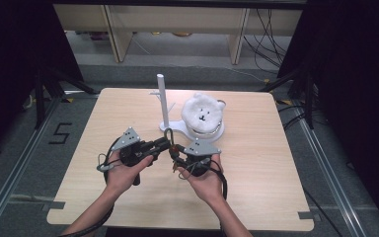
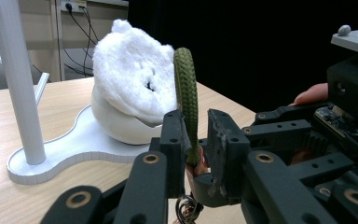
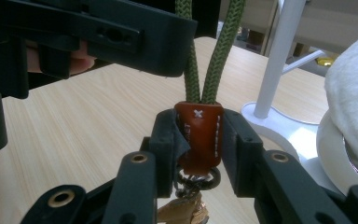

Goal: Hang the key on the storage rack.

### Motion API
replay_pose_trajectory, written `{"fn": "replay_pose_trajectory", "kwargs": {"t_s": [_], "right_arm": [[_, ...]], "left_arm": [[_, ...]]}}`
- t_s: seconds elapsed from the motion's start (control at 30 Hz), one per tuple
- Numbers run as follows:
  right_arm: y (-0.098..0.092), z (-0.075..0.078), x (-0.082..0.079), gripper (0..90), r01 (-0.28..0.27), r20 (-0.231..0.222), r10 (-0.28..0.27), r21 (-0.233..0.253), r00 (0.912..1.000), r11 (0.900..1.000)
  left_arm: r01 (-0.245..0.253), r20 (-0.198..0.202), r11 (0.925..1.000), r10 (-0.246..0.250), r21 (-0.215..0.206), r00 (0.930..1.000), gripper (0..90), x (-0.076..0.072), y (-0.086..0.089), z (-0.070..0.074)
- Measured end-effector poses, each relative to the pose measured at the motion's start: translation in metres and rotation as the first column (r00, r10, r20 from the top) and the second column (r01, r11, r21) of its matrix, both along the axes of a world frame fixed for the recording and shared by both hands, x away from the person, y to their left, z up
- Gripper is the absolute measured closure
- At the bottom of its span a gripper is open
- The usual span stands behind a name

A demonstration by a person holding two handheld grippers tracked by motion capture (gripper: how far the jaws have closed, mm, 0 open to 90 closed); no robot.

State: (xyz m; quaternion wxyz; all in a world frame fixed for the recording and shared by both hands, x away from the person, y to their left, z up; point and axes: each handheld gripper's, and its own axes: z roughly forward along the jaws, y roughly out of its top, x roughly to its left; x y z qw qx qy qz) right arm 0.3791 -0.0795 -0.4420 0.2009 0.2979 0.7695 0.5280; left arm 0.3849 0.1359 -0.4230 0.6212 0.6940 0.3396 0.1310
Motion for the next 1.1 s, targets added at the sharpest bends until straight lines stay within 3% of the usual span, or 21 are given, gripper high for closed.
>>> {"fn": "replay_pose_trajectory", "kwargs": {"t_s": [0.17, 0.23, 0.53, 1.1], "right_arm": [[-0.0009, 0.0006, 0.0004, 68.6, -0.006, 0.007, 0.006, -0.018, 1.0, 1.0], [0.0004, -0.0006, 0.0013, 68.6, -0.018, 0.012, 0.018, 0.0, 0.9998, 1.0], [0.0013, -0.0003, -0.0001, 68.5, -0.008, 0.008, 0.008, -0.004, 0.9999, 1.0], [0.0034, 0.0012, -0.0001, 67.8, -0.013, 0.021, 0.013, -0.011, 0.9997, 1.0]], "left_arm": [[-0.003, 0.001, 1.0, 0.003, 0.004, 1.0, 79.9, 0.0005, -0.0001, 0.0001], [-0.003, 0.001, 1.0, 0.003, 0.0, 1.0, 80.5, 0.0006, -0.0001, 0.0], [-0.002, 0.0, 1.0, 0.002, 0.001, 1.0, 82.2, 0.0012, 0.0005, 0.0005], [0.003, 0.04, 0.9998, -0.003, 0.02, 0.9992, 83.5, 0.0003, 0.0007, 0.003]]}}
